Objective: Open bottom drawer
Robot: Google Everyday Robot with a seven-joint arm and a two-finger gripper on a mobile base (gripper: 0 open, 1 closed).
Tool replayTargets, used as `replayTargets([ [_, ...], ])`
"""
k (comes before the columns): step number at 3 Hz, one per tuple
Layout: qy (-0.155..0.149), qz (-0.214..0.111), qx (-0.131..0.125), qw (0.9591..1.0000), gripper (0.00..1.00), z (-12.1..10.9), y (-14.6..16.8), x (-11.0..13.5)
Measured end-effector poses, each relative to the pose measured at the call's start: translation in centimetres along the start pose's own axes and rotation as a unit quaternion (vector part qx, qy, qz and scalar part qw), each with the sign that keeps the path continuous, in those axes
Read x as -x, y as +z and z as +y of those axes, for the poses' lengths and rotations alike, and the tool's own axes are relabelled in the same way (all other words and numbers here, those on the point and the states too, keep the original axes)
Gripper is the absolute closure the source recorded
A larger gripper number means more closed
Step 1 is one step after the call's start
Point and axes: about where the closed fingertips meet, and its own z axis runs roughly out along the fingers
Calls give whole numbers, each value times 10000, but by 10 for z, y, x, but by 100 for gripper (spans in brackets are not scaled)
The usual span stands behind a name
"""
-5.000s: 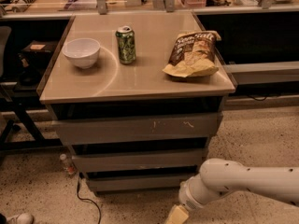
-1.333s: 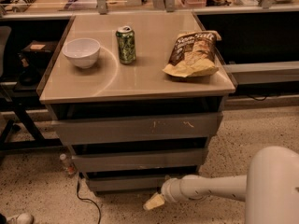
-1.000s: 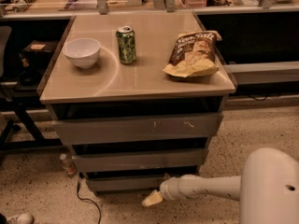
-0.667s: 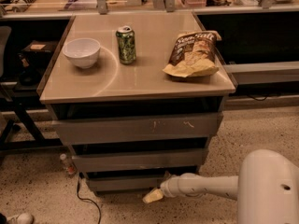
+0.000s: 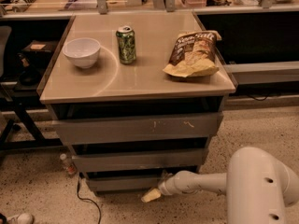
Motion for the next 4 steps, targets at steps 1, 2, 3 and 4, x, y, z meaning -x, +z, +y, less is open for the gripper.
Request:
replayTargets([
  [1, -72, 238, 177, 9995, 0, 6, 19, -11],
  [2, -68, 252, 192, 9995, 0, 7, 17, -10],
  [3, -18, 340, 246, 9991, 0, 11, 11, -17],
  [4, -18, 340, 246, 9991, 0, 11, 8, -14],
])
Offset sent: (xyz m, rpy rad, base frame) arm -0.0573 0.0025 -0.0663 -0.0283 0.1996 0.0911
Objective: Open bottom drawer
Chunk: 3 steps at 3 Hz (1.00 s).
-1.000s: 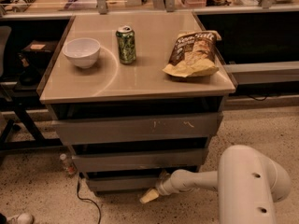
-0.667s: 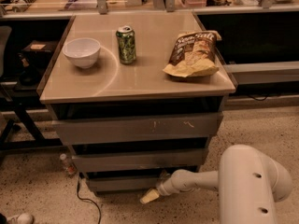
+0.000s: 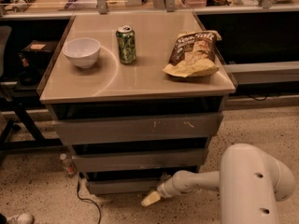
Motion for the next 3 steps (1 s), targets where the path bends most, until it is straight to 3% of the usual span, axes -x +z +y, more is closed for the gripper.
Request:
replayTargets([
  [1, 216, -10, 335, 9992, 0, 33, -25, -15],
  [3, 307, -13, 384, 9988, 0, 42, -35, -23],
])
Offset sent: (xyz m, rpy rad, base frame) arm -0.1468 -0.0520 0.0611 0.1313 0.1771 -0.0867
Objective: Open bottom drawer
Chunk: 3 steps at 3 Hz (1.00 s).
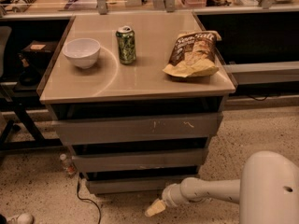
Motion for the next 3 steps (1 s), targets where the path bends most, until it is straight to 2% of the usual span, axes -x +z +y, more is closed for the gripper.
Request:
replayTargets([
  [3, -295, -246, -151, 9991, 0, -3, -15, 35],
])
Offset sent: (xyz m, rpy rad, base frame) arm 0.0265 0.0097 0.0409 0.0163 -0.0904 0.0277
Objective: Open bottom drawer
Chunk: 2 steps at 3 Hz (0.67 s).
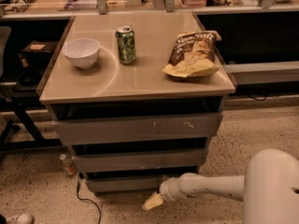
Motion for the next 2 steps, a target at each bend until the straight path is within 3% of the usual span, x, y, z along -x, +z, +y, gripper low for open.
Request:
replayTargets([
  [1, -2, 0, -1, 10000, 0, 0, 0, 0],
  [2, -56, -18, -65, 10000, 0, -19, 15, 4],
])
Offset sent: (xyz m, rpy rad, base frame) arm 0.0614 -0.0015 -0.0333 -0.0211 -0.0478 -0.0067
